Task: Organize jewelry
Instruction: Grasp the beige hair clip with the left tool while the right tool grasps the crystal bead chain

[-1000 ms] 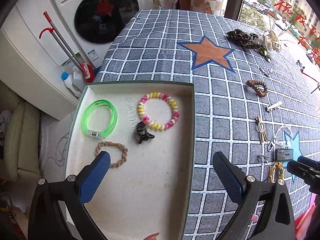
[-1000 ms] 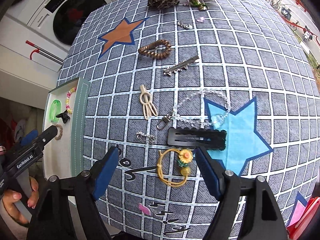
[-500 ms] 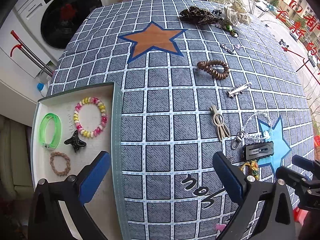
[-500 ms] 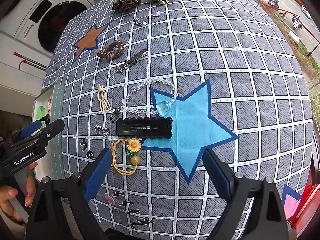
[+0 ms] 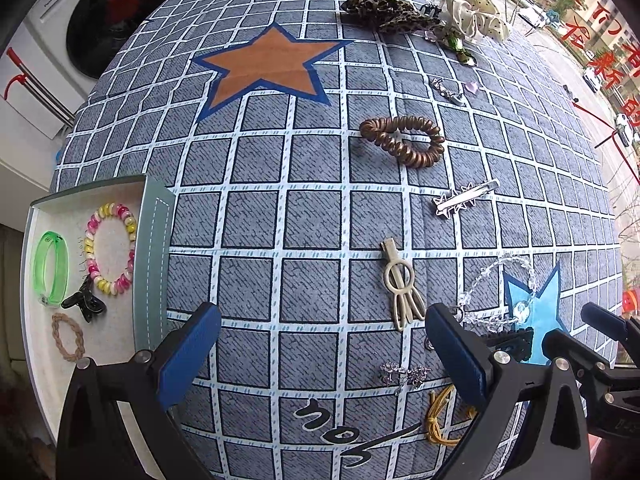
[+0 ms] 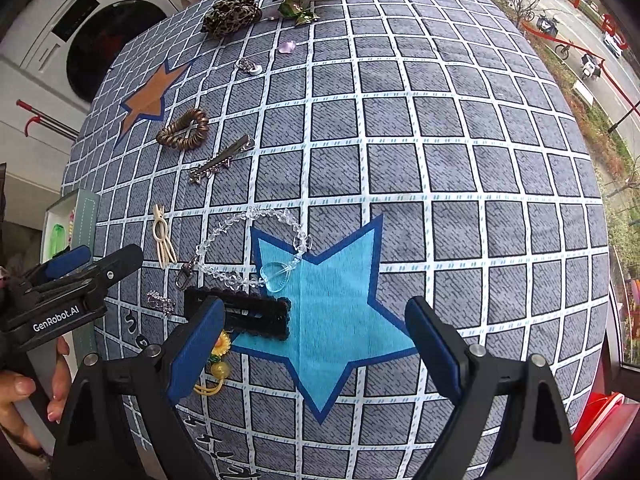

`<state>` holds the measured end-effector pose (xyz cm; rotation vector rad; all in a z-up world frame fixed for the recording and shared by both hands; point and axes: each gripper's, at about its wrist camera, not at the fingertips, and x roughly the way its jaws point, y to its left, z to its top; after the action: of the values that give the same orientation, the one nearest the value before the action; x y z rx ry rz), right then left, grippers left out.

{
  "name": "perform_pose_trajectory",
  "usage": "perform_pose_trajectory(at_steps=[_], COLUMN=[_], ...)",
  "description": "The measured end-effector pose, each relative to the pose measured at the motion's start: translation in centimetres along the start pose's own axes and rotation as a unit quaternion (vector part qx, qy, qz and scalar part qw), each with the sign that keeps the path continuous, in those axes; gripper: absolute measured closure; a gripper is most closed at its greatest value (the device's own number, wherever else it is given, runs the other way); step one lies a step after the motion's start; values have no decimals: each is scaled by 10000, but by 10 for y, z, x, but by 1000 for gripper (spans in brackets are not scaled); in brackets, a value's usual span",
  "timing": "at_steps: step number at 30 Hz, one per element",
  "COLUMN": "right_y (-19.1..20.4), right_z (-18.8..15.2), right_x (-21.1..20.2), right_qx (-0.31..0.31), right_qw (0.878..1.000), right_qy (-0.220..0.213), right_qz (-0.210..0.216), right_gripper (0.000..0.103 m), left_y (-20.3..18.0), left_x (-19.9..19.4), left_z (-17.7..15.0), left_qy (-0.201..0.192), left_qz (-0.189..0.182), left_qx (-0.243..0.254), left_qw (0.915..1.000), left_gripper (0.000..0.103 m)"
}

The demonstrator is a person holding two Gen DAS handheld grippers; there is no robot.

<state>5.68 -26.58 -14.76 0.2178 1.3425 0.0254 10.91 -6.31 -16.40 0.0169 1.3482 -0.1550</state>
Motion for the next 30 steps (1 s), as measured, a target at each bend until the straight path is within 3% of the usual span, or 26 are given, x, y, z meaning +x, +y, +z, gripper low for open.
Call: perform_pose_trajectory(at_steps=[5,9,10,18,23,29,30], right_y=[9,19,21,44,61,74,76], right_z=[16,24,26,35,33,33,32], right_x=[11,20,23,33,38,39,40], right_qx=[-543,-1028,-1133,-2044,-2602,-2793,-2809], right_qw=[9985,9947,9935,9785,9640,9589,9585], right_qy=[-13,-38,-38,-247,-435,-404,-392], right_qz=[-41,-67,-46,-115,-331,-293,-296], right_gripper=[12,25,28,37,49,82,88], left_y=[-8,-12,-12,-16,-32,-55,-59], left_x=[9,16,17,25,28,25,23], left_z=[5,10,12,11,13,21,21], left_qy=[-13,-12,8,50,-33,-68,-77], left_qz=[19,57,84,126,98,27,8], left_qx=[31,47,57,97,215,408,444], left_qw=[10000,10000,9999,9999,9997,9991,9990], left_gripper=[0,1,9,12,26,52,62])
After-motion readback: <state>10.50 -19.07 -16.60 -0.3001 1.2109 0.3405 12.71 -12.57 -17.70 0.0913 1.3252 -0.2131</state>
